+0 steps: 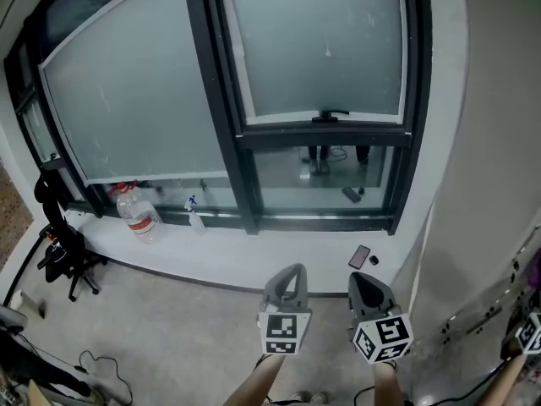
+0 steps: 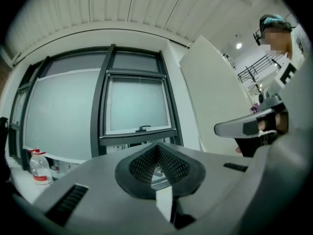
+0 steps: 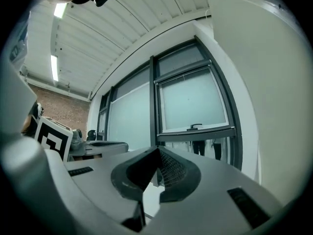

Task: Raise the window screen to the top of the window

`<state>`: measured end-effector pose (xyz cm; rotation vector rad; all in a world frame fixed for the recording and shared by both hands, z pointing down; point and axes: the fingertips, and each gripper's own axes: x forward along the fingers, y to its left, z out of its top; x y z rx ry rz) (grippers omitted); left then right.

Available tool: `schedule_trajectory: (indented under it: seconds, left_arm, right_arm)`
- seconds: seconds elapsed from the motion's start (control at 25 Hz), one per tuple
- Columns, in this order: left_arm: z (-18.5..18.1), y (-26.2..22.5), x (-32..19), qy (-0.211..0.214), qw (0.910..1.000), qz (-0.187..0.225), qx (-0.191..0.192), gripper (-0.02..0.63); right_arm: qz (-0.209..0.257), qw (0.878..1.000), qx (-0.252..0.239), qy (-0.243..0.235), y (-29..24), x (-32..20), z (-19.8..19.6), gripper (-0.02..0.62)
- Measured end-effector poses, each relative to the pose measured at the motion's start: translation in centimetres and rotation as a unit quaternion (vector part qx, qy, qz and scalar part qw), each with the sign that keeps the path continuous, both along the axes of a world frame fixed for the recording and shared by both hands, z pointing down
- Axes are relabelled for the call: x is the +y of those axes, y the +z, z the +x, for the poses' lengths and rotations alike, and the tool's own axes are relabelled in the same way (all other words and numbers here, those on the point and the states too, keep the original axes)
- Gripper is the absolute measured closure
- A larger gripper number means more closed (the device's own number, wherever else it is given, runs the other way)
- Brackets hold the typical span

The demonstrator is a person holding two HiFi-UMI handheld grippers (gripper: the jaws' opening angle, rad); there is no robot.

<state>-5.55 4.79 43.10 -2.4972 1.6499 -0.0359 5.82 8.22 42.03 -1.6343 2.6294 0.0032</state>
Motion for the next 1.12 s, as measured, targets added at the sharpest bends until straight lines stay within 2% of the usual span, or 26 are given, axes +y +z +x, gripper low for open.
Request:
schedule_trajectory:
  seconds: [0.24,0.52,1.12]
  left_arm:
    - [-2.3,-0.4,2.5,0.006,1.0000,0.002,-0.003,0.600]
    - [-4.6,-1.0,3.7,-0.003,0.9999,0.010,0.011,0.600]
    - [-4.8,-0.5,4.3,0.005,0.9998,0.012,0.011,0.600]
  right_arm:
    - [0.017,0.999,0.003,0.032,-1.1,1.5,-1.5,0.591]
    - [0.019,0.999,0.018,0.041,-1.0,3.0,-2.5,0.591]
    - [0.029,0.997,0.043,0.057,-1.3,3.2,-2.5,0.591]
